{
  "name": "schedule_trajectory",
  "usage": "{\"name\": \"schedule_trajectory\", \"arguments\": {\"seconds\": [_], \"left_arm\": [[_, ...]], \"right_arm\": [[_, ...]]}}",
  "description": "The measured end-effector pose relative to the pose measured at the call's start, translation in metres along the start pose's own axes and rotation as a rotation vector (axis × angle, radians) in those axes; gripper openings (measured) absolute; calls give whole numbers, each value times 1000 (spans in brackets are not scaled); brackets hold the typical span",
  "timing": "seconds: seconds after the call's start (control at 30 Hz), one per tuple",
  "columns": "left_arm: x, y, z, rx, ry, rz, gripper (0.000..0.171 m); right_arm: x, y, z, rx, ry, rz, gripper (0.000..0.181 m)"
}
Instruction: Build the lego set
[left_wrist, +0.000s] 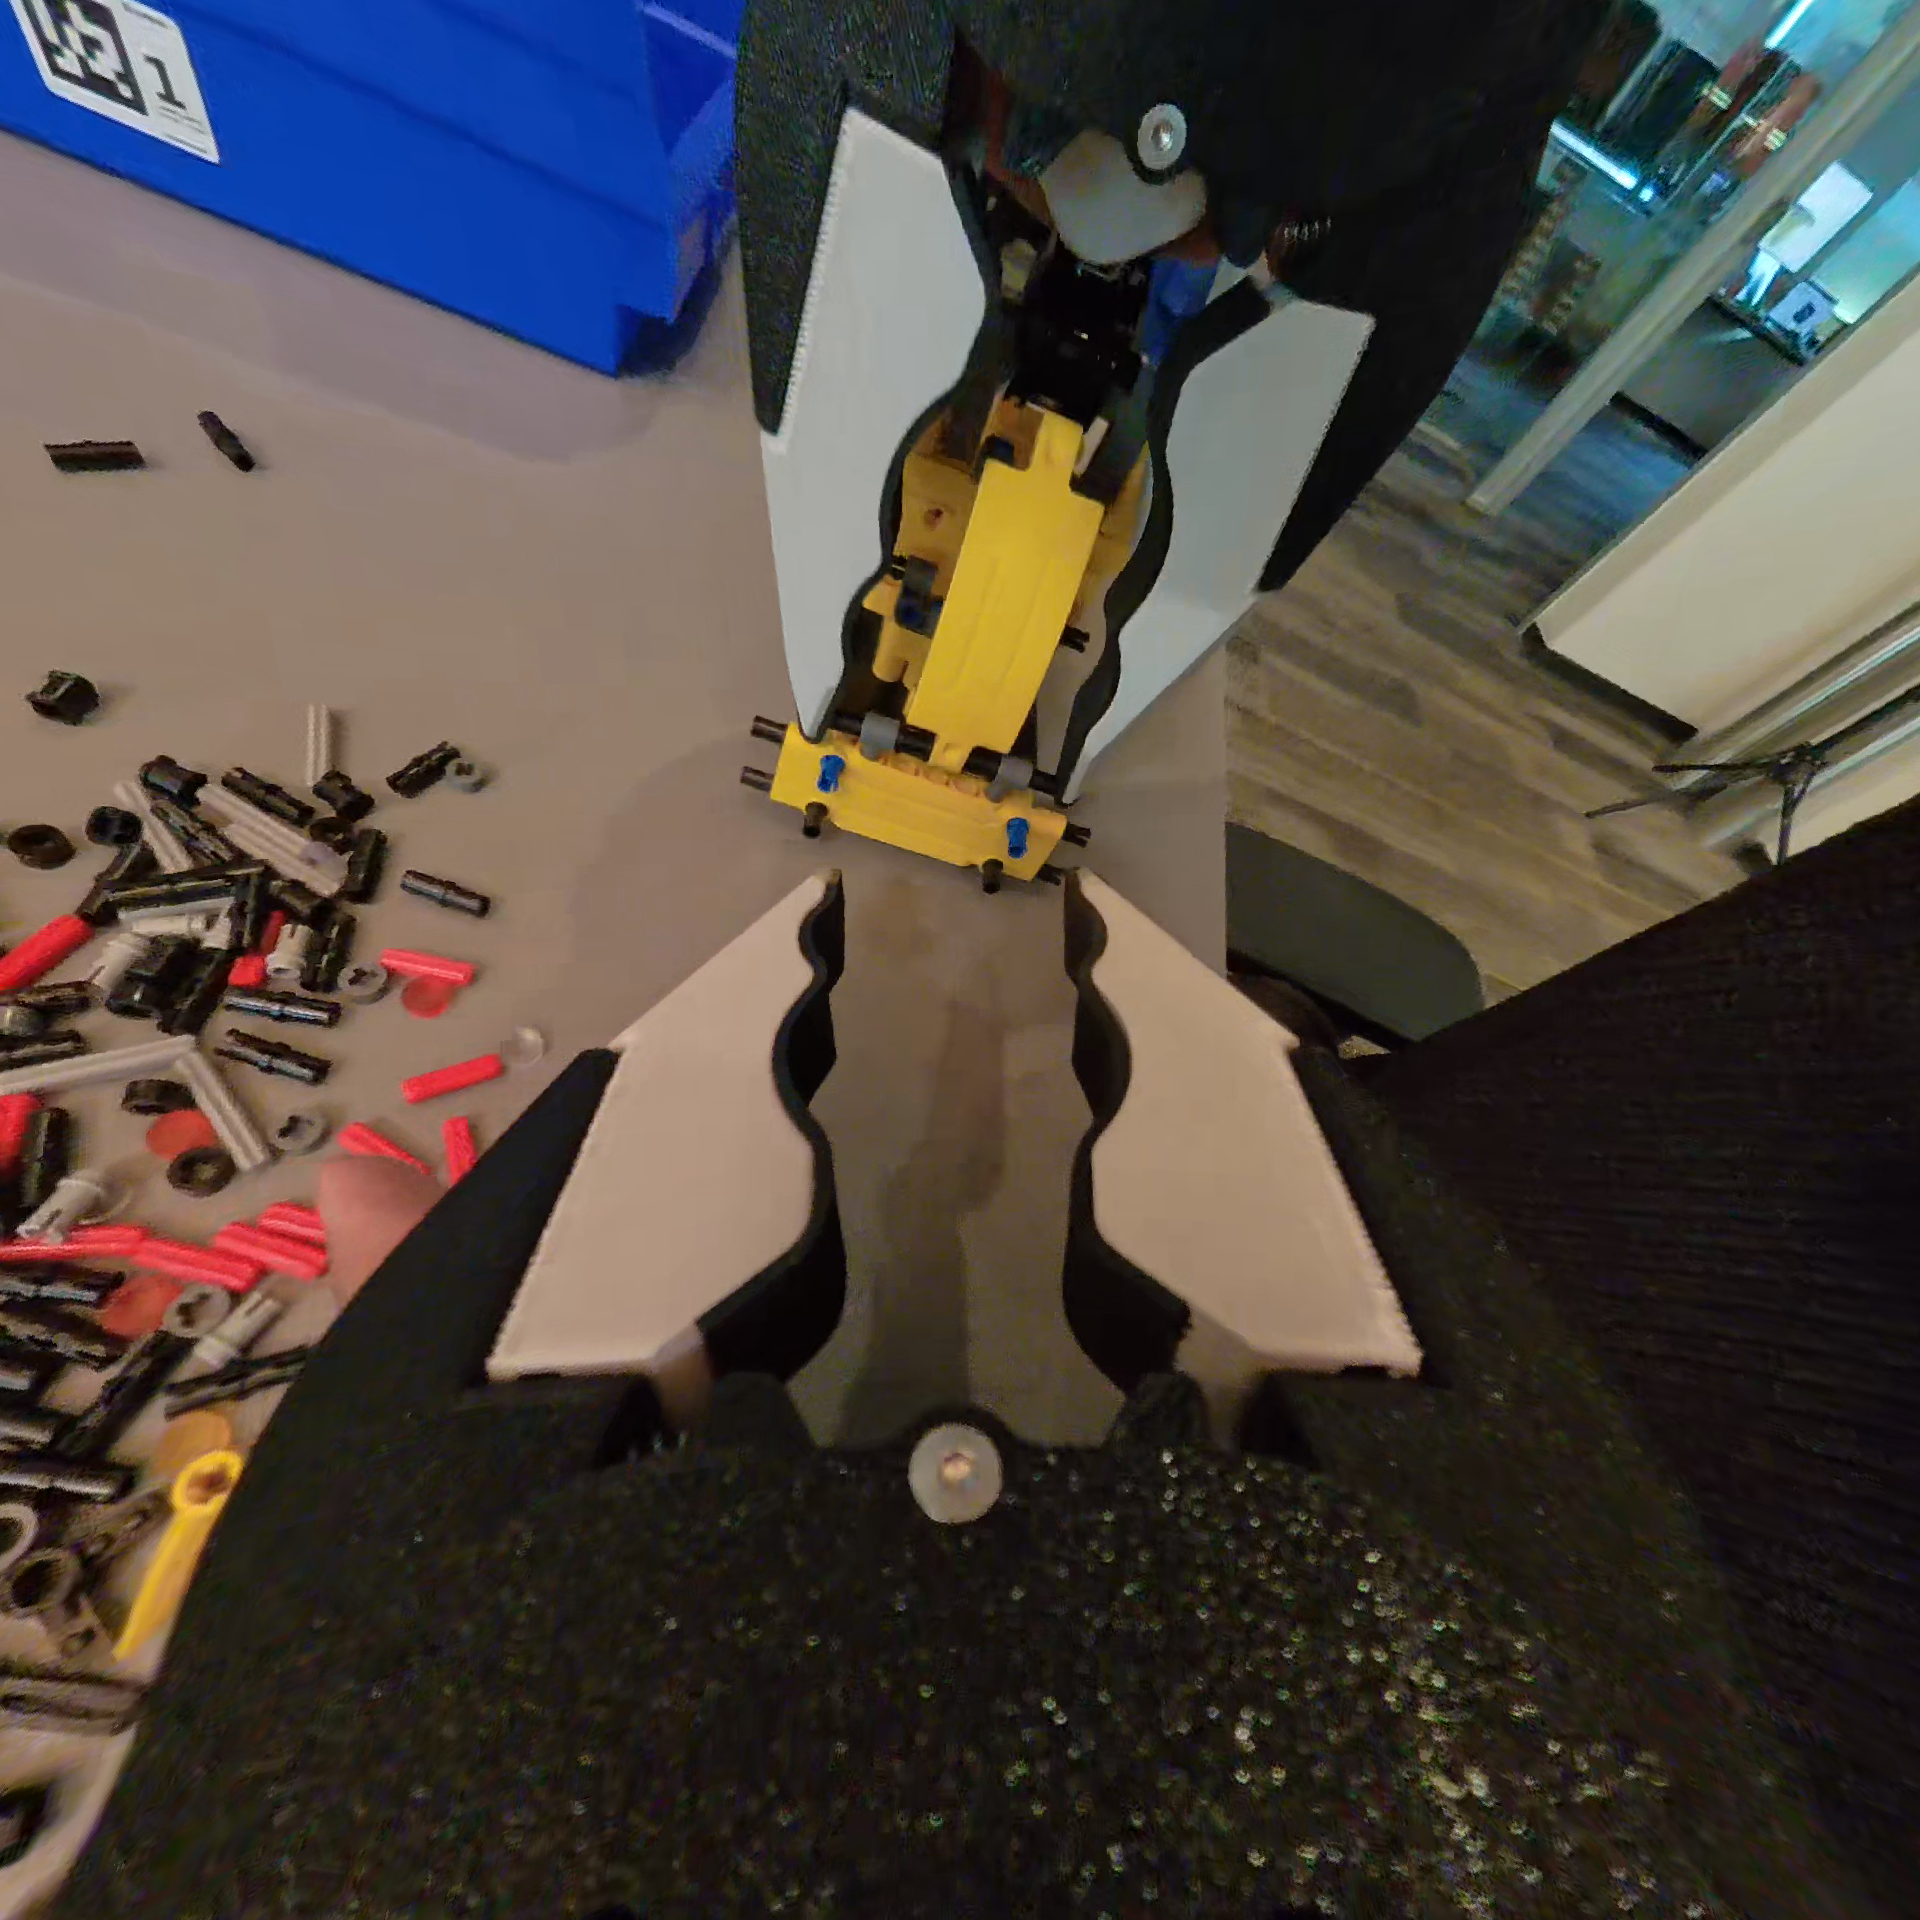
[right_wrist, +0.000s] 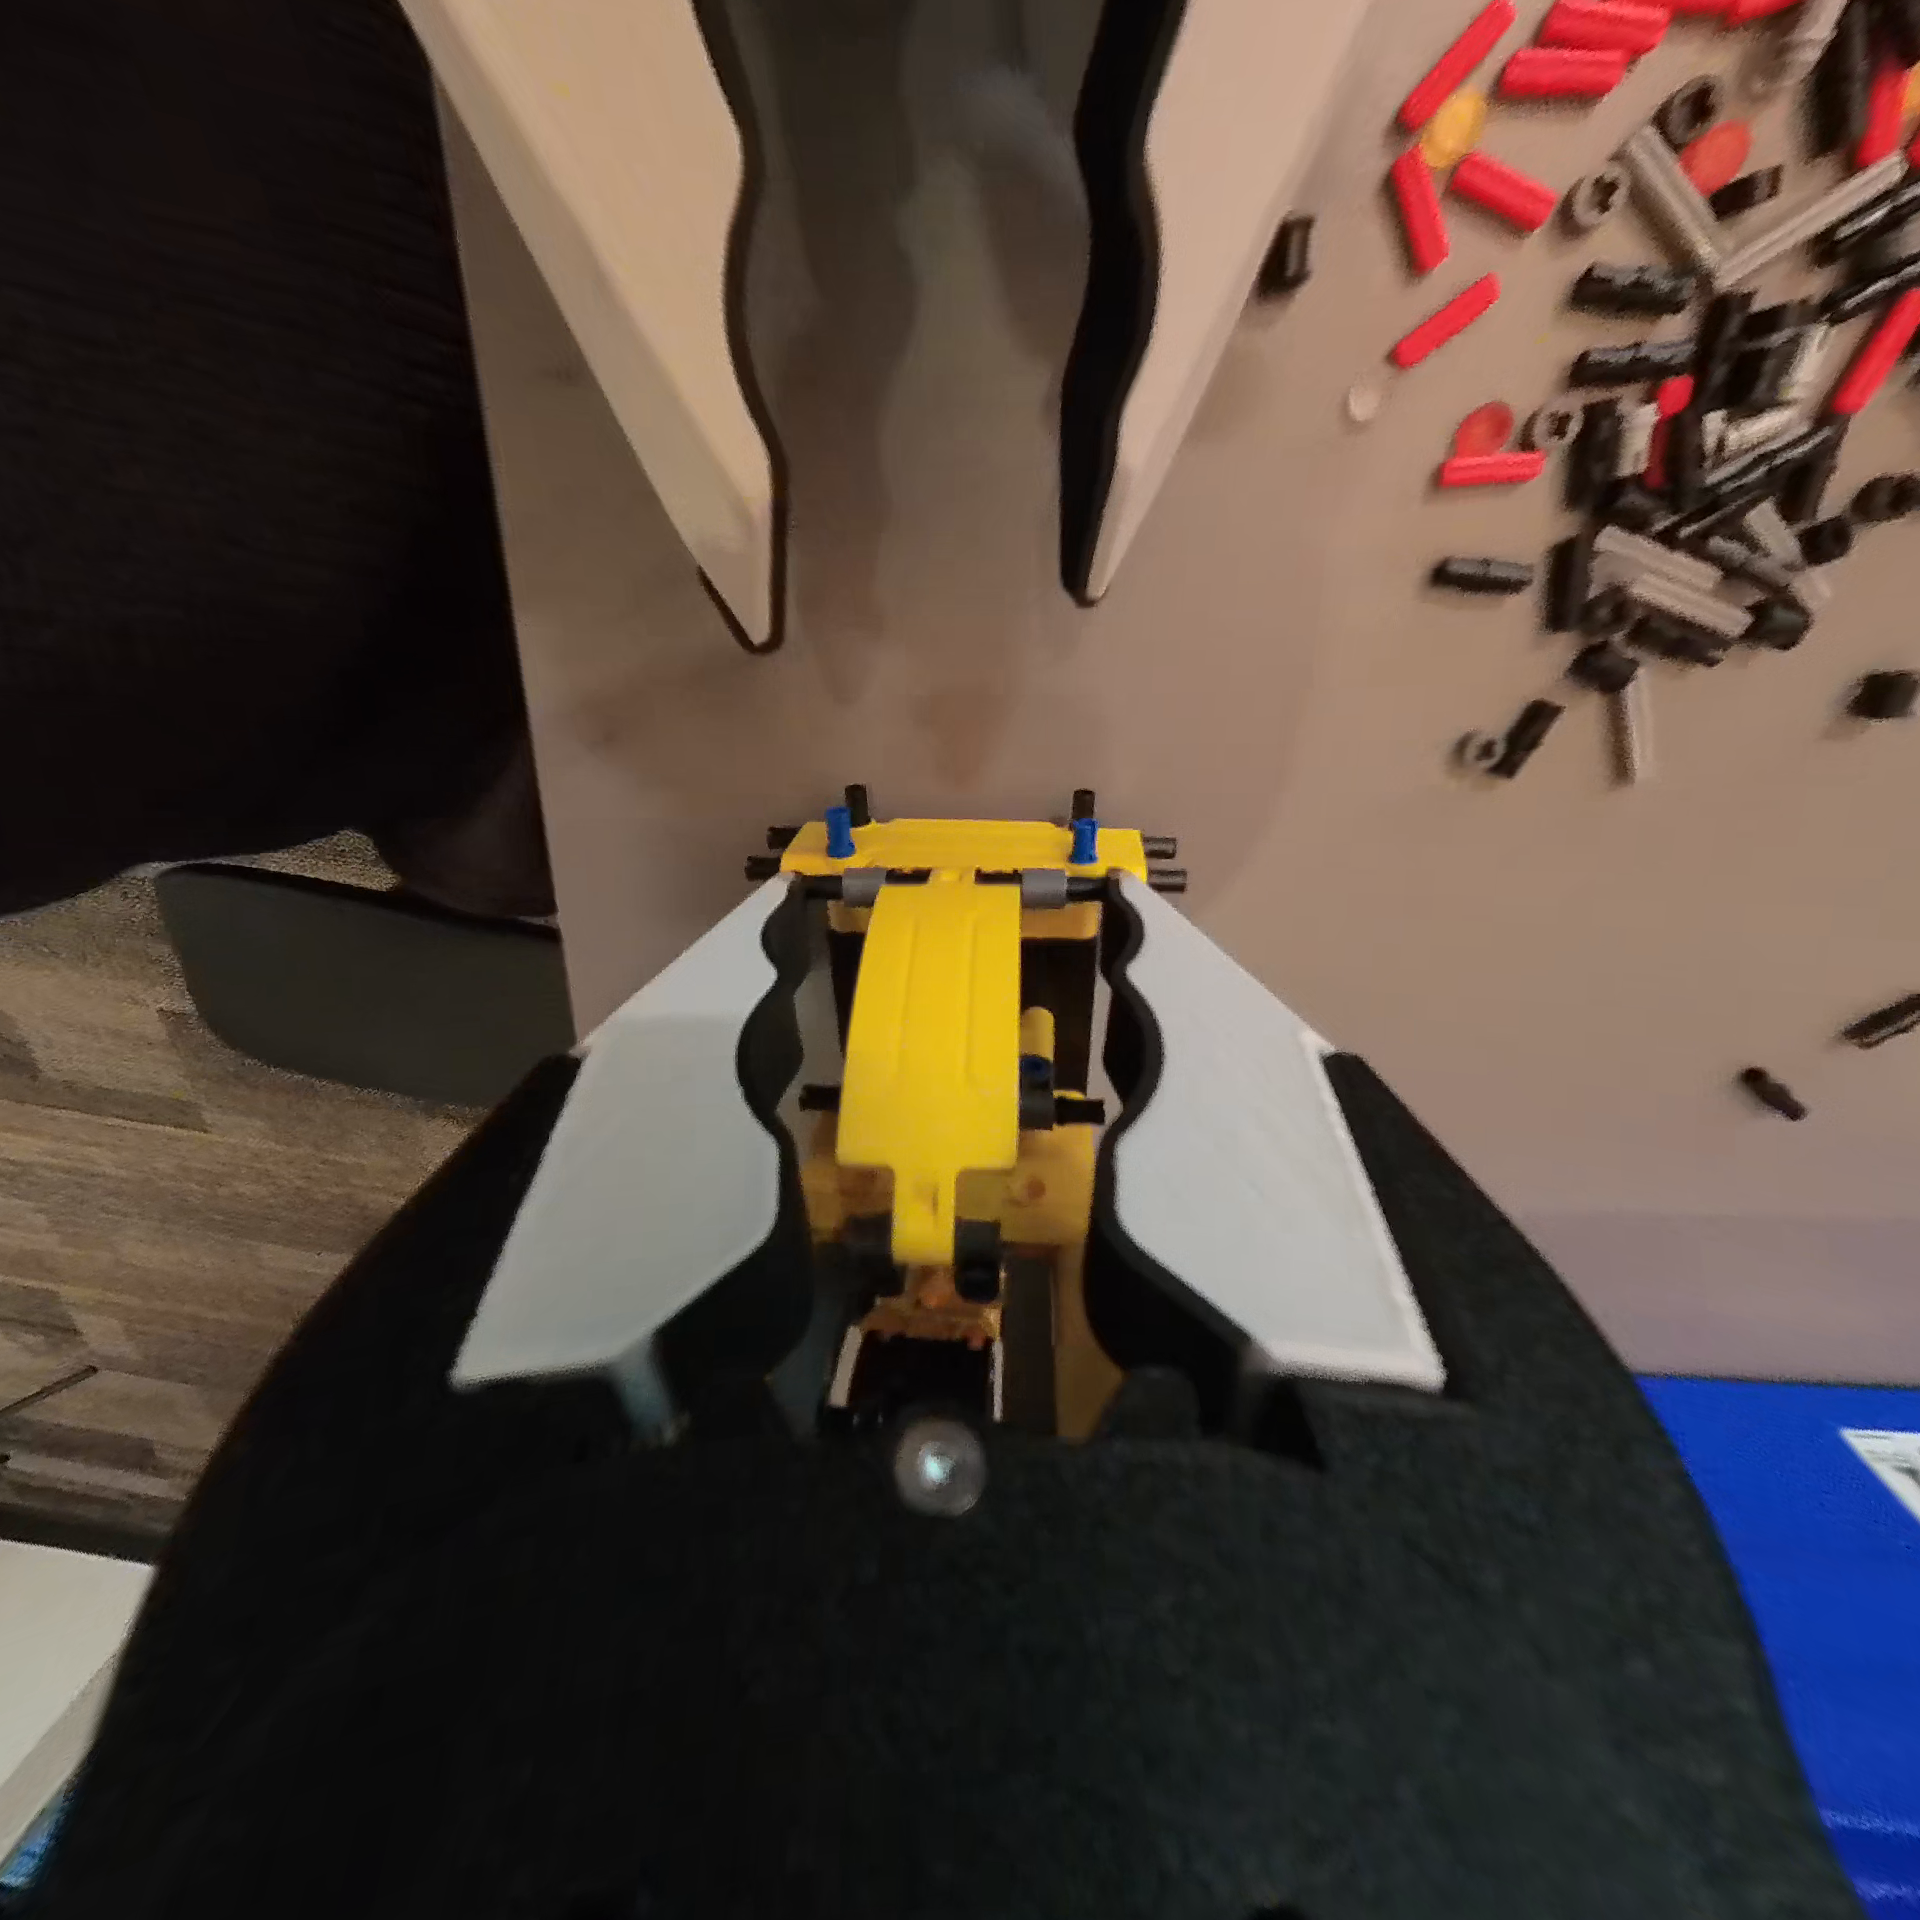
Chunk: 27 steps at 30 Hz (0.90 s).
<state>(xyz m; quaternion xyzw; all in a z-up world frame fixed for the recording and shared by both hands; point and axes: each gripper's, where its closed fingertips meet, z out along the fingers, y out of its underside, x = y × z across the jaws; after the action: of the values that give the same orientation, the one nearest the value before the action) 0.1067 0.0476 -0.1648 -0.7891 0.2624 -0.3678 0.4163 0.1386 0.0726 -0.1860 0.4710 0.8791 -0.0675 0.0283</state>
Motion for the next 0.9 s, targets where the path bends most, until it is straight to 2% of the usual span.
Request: {"name": "schedule_trajectory", "arguments": {"seconds": [0.23, 0.47, 0.9], "left_arm": [[14, 9, 20, -70, -52, 68, 44], [14, 5, 37, -86, -71, 79, 45], [14, 1, 57, -116, -54, 76, 45]], "right_arm": [[-10, 18, -1, -50, 60, 3, 57], [-12, 31, -2, -73, 59, 34, 57], [-13, 37, -2, -45, 53, 28, 57]]}}
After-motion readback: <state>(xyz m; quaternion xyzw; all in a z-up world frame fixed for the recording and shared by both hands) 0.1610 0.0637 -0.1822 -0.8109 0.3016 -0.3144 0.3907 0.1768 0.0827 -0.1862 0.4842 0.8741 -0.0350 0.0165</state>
